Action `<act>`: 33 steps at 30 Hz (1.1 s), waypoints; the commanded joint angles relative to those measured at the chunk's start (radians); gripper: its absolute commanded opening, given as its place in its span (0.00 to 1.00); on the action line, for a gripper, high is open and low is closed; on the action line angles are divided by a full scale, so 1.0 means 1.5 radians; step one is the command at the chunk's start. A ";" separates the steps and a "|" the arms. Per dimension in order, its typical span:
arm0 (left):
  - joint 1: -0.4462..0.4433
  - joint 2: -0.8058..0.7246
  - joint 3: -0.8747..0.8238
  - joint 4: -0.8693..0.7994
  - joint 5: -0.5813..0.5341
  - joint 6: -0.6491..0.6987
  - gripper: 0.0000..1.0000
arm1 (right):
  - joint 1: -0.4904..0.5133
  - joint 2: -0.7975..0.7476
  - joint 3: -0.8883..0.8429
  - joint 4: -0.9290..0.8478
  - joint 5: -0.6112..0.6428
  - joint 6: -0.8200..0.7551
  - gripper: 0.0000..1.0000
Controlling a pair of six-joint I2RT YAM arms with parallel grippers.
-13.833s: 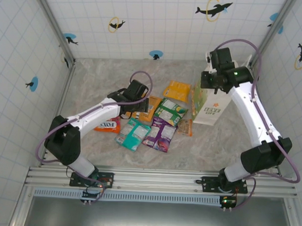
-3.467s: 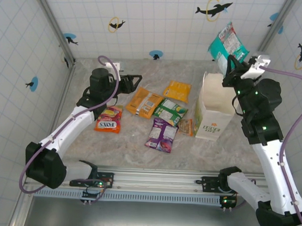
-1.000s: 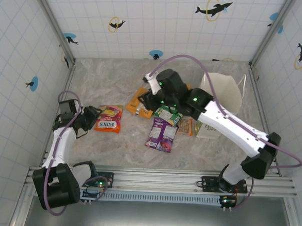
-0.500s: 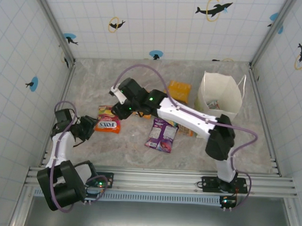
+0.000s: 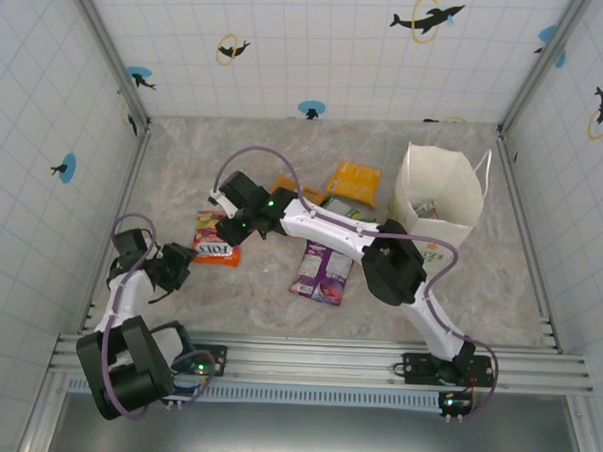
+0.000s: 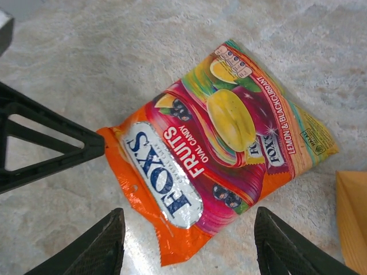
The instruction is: Place the snacks into the paper bag
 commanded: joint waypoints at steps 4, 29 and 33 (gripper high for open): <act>0.006 0.019 -0.022 0.063 0.009 -0.016 0.59 | -0.014 0.058 0.033 0.040 -0.008 0.024 0.60; 0.005 0.052 -0.150 0.414 0.069 -0.144 0.52 | -0.036 0.157 0.034 0.073 -0.074 0.056 0.41; 0.003 0.072 -0.148 0.463 0.102 -0.150 0.51 | -0.036 0.164 0.034 0.075 -0.079 0.064 0.38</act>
